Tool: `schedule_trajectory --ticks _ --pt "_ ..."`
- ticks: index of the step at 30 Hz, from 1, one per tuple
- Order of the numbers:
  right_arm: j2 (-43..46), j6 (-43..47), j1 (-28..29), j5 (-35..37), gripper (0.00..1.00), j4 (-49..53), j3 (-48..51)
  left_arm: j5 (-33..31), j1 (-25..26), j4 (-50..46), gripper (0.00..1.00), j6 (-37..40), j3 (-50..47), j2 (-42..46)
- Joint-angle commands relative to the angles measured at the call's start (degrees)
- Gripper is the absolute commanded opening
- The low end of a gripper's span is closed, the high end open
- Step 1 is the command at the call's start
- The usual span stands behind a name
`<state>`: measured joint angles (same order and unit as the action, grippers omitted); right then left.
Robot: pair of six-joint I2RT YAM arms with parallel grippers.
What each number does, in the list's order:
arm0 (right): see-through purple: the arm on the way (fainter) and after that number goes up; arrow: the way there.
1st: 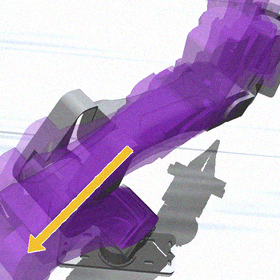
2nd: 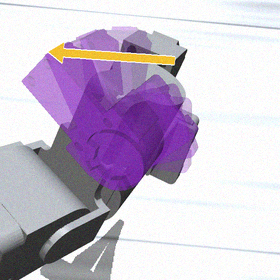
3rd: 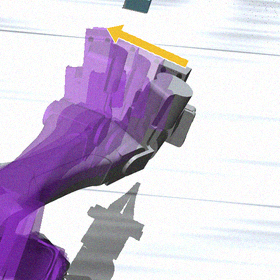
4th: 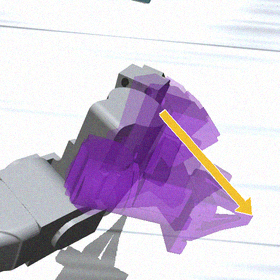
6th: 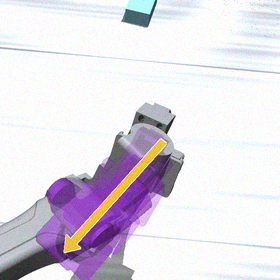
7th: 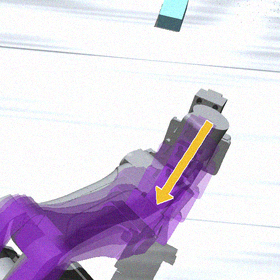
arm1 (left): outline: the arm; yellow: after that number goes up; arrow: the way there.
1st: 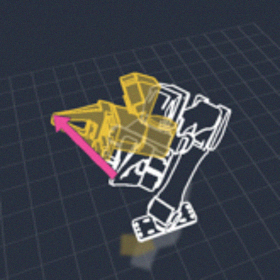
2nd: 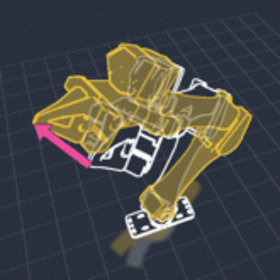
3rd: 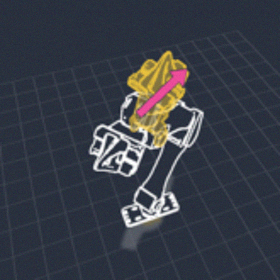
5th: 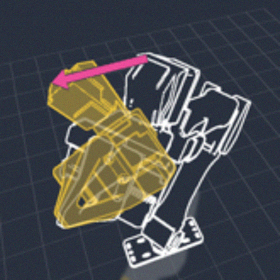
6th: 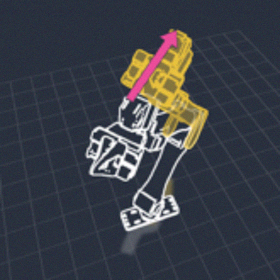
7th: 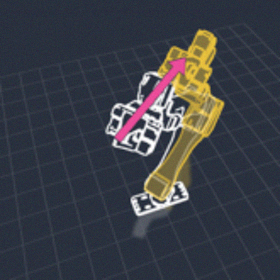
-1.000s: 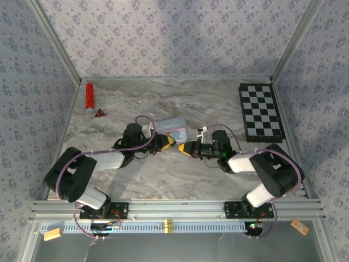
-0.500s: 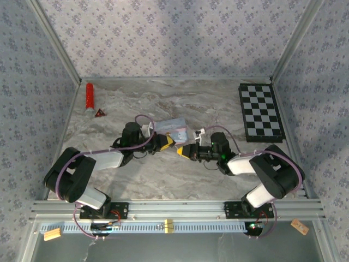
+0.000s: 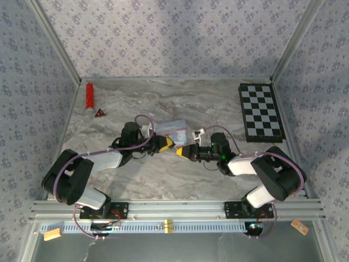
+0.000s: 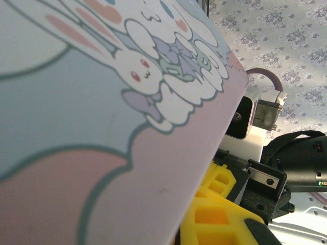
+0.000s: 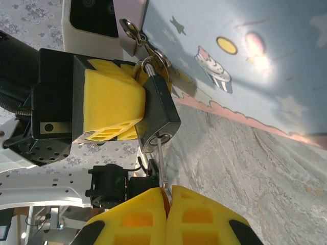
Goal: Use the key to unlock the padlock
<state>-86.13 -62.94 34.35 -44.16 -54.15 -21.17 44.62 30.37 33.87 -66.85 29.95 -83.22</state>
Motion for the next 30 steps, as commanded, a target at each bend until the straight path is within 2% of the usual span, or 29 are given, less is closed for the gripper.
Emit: schedule_trajectory --ticks 1,30 --pt "0.34 1.07 0.86 -0.93 0.00 -0.87 -0.51 3.39 -0.05 1.91 0.00 1.51 2.03 2.55" --pt "-0.01 1.69 1.80 0.13 0.00 -0.64 -1.12 3.91 -0.87 -1.26 0.00 3.30 2.30 4.04"
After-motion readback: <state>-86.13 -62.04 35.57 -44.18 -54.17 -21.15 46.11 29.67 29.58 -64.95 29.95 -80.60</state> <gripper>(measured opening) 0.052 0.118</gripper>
